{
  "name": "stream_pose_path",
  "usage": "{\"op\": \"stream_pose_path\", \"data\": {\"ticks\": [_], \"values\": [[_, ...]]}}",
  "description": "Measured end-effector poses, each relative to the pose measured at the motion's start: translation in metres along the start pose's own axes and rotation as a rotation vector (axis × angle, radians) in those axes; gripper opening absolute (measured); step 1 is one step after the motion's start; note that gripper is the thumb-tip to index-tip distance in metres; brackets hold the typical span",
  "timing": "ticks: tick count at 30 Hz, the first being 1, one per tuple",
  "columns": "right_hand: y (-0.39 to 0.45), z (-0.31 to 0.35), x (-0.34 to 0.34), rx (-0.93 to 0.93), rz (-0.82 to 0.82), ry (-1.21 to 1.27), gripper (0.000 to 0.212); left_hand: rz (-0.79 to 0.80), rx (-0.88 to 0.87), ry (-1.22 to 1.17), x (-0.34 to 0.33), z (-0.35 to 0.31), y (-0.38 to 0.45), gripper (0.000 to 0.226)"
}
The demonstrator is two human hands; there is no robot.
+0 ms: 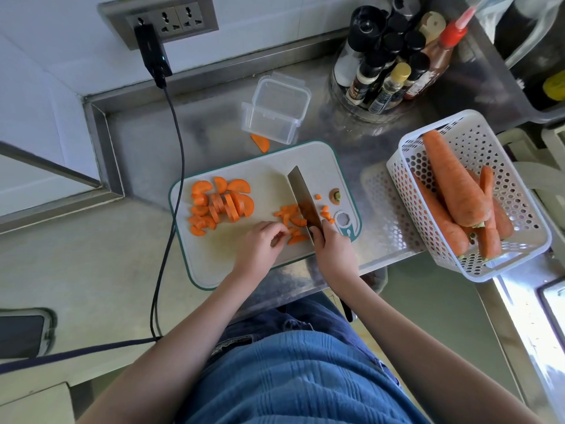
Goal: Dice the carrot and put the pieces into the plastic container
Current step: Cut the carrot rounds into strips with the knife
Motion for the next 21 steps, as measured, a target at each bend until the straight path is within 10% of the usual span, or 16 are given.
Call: {"op": "stream_pose_path", "data": {"ticks": [8, 14, 21], "values": [[0.001, 0.001, 0.001, 0.008, -0.003, 0.022, 0.030, -0.007, -0.027, -0.002, -0.003, -0.003, 0.011, 0.015], [-0.002, -0.002, 0.001, -0.018, -0.023, 0.030, 0.029, 0.139, -0.010, 0.170, -0.022, 0.005, 0.011, 0.097], [-0.003, 0.006, -0.005, -0.008, 0.026, 0.006, 0.028, 0.066, -0.040, 0.088, -0.025, 0.007, 0.015, 0.070]]}}
Point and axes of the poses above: each hand's wrist, its own y-axis towards the middle knuckle, its own x-axis out of the back of the hand, z = x × y, the point moved 10 cm from there along y, towards the middle knuckle, and after that the axes turned 2 degrees about z, right-handed, at the moved point
